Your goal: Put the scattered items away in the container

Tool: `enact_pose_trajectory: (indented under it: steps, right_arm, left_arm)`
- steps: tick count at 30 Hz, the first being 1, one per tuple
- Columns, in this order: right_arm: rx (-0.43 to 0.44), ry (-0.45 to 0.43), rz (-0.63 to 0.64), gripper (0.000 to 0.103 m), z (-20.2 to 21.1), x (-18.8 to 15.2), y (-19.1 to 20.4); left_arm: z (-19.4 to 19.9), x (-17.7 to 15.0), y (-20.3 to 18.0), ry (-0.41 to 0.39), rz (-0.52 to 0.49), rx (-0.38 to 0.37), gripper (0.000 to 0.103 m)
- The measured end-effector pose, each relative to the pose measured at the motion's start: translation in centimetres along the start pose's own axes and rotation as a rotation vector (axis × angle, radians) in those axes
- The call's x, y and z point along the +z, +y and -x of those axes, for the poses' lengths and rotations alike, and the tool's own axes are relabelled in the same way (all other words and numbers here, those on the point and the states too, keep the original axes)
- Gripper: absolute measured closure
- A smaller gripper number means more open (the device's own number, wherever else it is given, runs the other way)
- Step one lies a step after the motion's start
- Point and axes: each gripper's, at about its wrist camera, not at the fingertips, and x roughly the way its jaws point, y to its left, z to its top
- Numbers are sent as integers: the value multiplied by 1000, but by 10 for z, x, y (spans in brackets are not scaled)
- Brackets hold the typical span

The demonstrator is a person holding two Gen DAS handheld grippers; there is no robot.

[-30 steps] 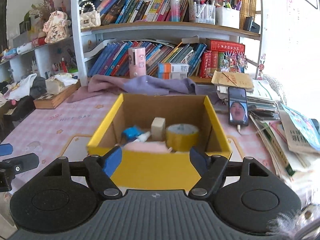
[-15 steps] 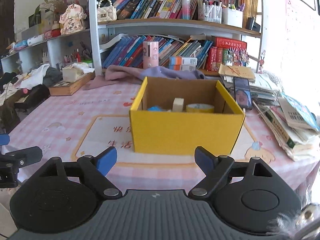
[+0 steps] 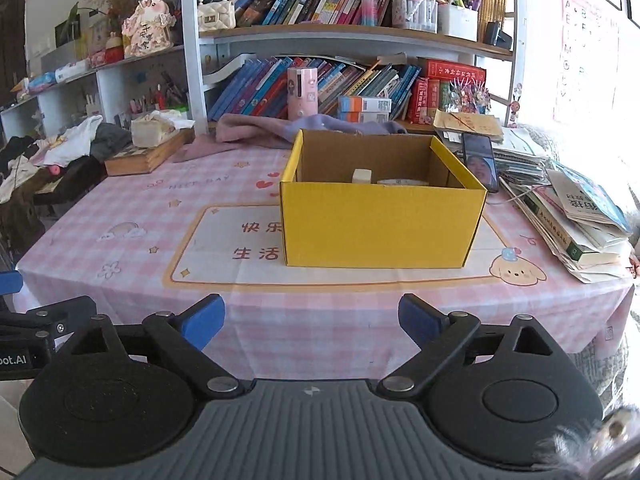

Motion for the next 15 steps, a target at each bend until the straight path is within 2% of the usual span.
enact_pose_trajectory:
  steps: [15]
  right_arm:
    - [-10, 43, 25, 0, 4, -6, 10]
  left_arm:
    - [3, -10, 4, 51, 11, -14, 0]
